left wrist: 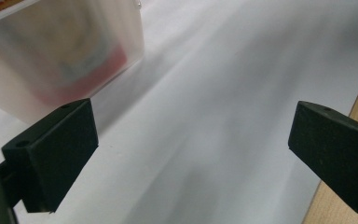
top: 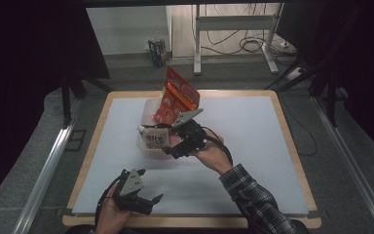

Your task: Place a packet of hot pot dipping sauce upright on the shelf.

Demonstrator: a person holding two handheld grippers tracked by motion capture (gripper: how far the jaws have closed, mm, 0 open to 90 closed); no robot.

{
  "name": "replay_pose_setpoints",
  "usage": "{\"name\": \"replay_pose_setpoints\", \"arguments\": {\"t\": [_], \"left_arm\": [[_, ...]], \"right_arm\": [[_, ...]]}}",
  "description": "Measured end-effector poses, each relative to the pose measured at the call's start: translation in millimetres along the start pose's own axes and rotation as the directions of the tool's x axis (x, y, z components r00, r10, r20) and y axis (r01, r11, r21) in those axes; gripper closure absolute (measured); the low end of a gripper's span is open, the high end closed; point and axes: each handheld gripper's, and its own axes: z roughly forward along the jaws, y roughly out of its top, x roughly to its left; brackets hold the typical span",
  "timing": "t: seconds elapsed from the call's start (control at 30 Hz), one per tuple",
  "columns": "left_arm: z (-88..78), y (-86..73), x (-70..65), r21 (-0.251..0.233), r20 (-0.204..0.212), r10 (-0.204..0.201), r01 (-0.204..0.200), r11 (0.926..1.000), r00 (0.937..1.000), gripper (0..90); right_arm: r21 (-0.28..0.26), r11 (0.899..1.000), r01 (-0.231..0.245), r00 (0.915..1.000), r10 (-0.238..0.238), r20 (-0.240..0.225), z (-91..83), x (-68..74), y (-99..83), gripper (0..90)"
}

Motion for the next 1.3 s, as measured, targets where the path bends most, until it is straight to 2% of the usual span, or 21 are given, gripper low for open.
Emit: {"name": "replay_pose_setpoints", "arguments": {"t": [0.57, 1.3], "left_arm": [[0.4, 0.1, -1.5, -0.001, -0.011, 0.023, -0.023, 0.9997, 0.9997, 1.1], [0.5, 0.1, -2.5, -0.002, -0.023, 0.033, -0.033, 0.9994, 0.9992, 0.5]], "right_arm": [[-0.023, 1.0, -0.013, 0.9998, 0.013, 0.016, -10.1, 4.2, -13.2, 4.3], [-0.019, 1.0, -0.011, 0.9993, 0.012, 0.036, -17.9, 13.4, -37.5, 0.0]]}}
